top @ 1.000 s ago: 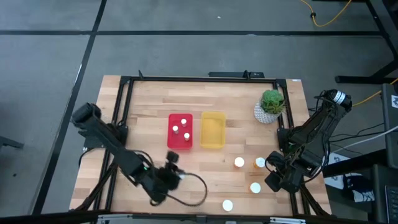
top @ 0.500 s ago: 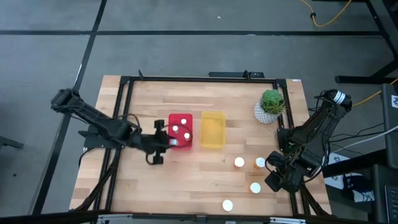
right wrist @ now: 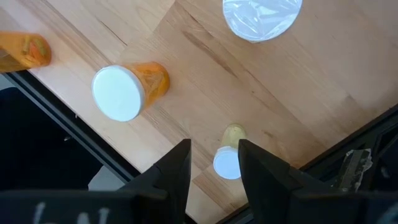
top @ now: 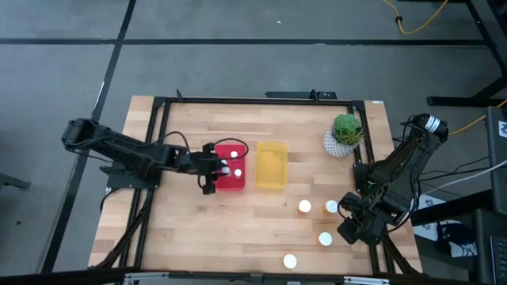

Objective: Pick and place medicine bottles into bin by pill shape (circle, oval)
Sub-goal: Put the small green pill bottle into the red bin

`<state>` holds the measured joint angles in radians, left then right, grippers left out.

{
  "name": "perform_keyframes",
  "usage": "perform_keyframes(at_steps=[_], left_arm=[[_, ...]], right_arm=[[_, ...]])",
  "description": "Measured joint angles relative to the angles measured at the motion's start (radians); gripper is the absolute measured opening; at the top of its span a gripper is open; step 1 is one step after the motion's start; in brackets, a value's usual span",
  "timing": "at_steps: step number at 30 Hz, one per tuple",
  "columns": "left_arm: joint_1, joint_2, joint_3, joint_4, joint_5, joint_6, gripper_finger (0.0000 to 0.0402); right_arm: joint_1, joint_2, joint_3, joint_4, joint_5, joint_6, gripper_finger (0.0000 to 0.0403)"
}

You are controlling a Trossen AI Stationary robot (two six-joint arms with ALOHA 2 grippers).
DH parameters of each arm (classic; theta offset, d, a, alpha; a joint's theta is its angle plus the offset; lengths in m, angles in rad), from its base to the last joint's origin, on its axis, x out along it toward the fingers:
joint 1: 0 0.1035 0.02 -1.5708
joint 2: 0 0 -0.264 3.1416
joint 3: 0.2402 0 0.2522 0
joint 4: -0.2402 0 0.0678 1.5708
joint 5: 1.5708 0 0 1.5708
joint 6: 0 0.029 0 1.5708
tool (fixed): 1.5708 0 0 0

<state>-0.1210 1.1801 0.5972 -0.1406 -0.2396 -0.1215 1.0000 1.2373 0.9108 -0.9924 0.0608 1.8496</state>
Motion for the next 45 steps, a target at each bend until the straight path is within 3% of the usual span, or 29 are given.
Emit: perform_keyframes(at_steps=[17, 32, 45], left_arm=[[0.030, 0.201, -0.019, 0.113, 0.032, -0.002, 0.0108], [0.030, 0.203, -0.019, 0.114, 0.032, 0.000, 0.0110], [0.032, 0.199, -0.008, 0.107, 0.021, 0.002, 0.0157]], right_arm=[[0.000, -0.001, 0.000, -0.004, 0.025, 0.000, 0.0135], [0.000, -0.001, 0.000, -0.004, 0.025, 0.000, 0.0135], [0.000, -0.001, 0.000, -0.003, 0.025, 0.000, 0.0135]])
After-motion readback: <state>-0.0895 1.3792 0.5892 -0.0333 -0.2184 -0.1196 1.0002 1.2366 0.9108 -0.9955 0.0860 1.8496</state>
